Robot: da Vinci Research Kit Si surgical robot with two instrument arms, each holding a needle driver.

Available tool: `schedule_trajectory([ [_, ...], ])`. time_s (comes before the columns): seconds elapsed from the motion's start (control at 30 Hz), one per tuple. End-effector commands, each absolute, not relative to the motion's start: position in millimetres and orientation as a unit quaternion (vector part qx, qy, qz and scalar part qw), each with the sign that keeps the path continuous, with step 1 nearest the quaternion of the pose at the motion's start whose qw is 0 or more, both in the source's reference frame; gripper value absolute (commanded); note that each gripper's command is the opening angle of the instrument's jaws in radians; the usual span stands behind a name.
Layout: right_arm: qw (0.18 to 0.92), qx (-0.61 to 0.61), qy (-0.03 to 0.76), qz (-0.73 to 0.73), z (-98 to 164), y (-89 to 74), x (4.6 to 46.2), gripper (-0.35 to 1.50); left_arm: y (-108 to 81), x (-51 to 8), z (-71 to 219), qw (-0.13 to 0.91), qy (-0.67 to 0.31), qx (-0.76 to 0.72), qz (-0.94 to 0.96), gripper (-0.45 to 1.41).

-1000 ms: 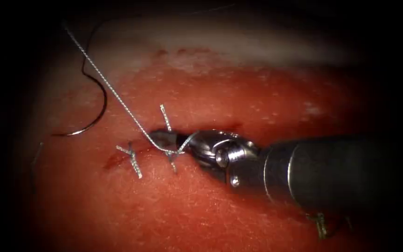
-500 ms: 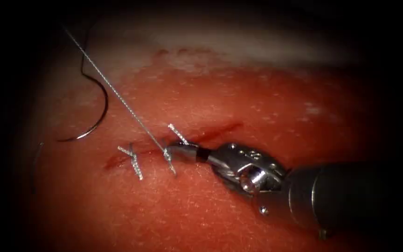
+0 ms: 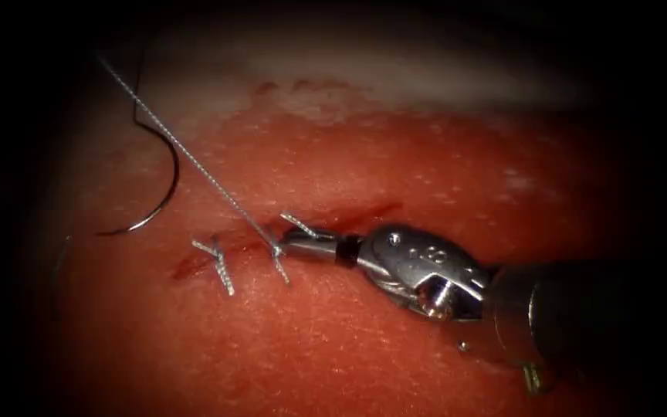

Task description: Wound Closure

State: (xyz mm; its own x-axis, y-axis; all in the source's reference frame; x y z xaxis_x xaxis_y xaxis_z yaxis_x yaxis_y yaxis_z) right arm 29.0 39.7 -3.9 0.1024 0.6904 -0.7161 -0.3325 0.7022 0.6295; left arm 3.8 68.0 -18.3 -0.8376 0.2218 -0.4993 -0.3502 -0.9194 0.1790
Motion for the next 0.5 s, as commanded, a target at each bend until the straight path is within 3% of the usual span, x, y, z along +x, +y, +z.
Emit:
schedule_trajectory([
  [0.03, 0.732, 0.156, 0.564, 0.349, -3.5, 39.0, 29.2, -0.35, 68.2, 3.7, -17.5, 0.151, 0.133, -0.242, 0.949, -0.35],
  [0.5, 0.749, 0.153, 0.553, 0.331, -4.5, 37.5, 28.8, -0.35, 67.0, 5.9, -16.2, 0.154, 0.147, -0.232, 0.949, -0.35],
])
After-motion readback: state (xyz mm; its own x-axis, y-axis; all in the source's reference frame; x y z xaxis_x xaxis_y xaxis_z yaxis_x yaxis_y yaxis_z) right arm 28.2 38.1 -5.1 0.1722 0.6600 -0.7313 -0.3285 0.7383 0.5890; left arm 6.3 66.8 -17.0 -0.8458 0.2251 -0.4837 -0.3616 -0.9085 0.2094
